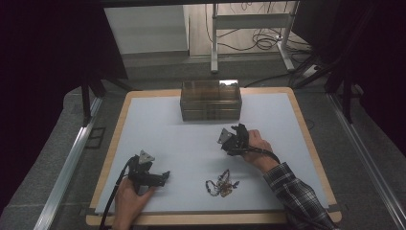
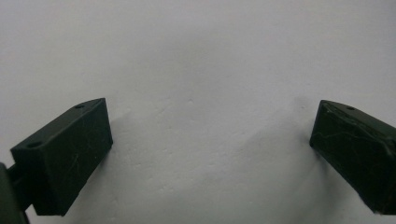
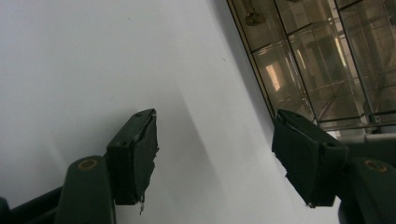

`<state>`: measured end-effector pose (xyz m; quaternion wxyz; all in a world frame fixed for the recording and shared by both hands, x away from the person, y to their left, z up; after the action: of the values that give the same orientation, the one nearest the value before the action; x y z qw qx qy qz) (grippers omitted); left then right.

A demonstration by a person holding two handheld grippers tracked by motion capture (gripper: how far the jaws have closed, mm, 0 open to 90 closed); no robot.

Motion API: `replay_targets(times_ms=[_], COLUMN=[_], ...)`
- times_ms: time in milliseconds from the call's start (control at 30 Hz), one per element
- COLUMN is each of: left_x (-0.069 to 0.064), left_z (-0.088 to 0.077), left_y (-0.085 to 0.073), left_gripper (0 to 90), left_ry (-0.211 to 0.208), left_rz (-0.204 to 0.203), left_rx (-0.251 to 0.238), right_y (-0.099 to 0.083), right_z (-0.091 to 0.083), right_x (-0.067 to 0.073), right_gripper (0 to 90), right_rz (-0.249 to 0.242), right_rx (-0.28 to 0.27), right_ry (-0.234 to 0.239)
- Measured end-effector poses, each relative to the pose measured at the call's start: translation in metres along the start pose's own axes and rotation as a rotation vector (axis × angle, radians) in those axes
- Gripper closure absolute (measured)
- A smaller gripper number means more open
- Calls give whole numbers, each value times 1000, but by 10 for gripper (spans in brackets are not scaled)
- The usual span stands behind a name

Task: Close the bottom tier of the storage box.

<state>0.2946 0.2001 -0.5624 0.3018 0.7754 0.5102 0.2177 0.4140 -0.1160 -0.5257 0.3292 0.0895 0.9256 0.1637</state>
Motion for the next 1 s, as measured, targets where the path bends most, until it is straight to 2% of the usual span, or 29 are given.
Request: replay_targets(times_ms=[67, 167, 200, 367, 1000], left_x=[0, 0, 0, 0, 0], left_z=[0, 0, 0, 0, 0], left_y=[0, 0, 0, 0, 0], left_gripper=[0, 0, 0, 0, 0], left_ry=[0, 0, 0, 0, 0], left_rz=[0, 0, 0, 0, 2], left_rx=[0, 0, 0, 0, 1], right_y=[2, 4, 4, 7, 18], right_z=[3, 5, 5, 9, 22], right_x=[1, 2, 0, 2, 4], right_gripper=[308, 311, 314, 329, 348], right_rz=[-21, -24, -55, -64, -161], right_rx=[7, 9, 14, 15, 41], right_ry=[-15, -29, -37, -55, -130])
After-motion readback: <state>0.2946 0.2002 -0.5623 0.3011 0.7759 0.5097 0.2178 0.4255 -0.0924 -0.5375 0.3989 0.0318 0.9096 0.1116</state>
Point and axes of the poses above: each handheld gripper's, and its own axes: z roughly forward along the jaws, y roughly out of its top, x roughly to its left, the point moved 1 cm from there along z, roughly forward along the jaws, and after that the axes turned 7 degrees about y, right-handed, at the moved point
